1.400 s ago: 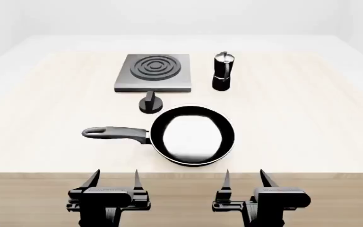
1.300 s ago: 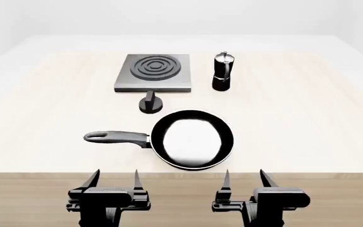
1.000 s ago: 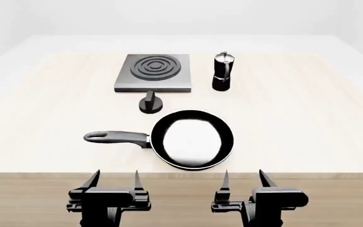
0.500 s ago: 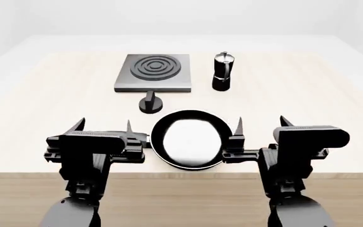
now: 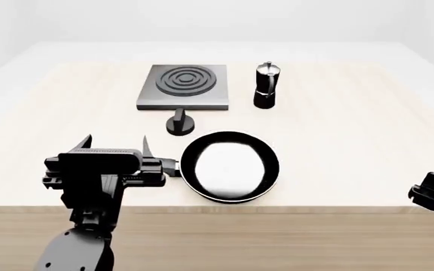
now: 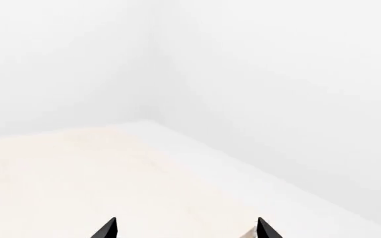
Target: Turn on the stove and put the frying pan on it.
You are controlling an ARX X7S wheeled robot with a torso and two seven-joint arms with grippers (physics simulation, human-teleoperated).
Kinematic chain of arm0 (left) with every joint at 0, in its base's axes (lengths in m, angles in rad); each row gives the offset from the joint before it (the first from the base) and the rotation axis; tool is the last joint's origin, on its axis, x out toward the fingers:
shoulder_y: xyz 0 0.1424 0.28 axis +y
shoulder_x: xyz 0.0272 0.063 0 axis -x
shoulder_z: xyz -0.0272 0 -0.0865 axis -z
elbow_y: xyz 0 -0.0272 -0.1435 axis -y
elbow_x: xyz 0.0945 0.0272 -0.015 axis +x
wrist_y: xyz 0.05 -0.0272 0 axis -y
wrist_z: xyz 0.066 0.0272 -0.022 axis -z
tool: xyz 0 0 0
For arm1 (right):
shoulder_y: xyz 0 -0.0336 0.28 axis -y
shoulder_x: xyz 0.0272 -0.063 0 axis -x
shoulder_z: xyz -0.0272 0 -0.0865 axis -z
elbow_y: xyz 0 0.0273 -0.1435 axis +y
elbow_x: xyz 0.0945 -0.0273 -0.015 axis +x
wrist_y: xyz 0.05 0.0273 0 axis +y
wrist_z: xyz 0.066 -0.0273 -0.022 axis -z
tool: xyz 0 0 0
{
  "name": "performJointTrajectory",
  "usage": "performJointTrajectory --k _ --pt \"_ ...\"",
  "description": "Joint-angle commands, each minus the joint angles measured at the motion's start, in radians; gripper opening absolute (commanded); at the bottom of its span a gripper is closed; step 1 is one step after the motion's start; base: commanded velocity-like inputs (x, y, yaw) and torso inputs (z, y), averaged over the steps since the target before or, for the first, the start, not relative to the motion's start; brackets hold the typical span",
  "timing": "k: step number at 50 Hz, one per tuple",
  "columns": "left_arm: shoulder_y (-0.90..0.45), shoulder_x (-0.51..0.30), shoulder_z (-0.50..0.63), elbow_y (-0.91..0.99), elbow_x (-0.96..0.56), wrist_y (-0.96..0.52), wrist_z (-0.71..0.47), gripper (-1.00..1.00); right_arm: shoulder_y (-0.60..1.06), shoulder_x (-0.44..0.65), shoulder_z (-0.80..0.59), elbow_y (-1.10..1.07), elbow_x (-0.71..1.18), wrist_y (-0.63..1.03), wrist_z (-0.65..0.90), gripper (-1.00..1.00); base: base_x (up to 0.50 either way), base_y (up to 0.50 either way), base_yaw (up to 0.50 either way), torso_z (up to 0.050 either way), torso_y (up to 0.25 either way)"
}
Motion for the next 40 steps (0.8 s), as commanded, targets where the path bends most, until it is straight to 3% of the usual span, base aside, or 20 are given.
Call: performJointTrajectory --k 1,5,40 --pt "-0.008 -0.007 0.003 -0.008 -0.011 -0.006 -0.011 1.0 -0.032 0.01 0.101 -0.002 0.003 0.006 0.017 1.0 0.0 0.0 0.0 0.0 0.0" --pt "-0.011 -0.01 0.003 -0.01 -0.016 -0.009 -0.015 1.0 -0.03 0.003 0.126 -0.032 0.036 -0.001 -0.006 1.0 0.01 0.0 0.0 0.0 0.0" --pt "-0.008 -0.034 0.013 -0.017 -0.037 0.0 -0.044 1.0 -0.042 0.013 0.086 0.001 0.029 -0.008 0.004 1.0 0.5 0.0 0.0 0.0 0.0"
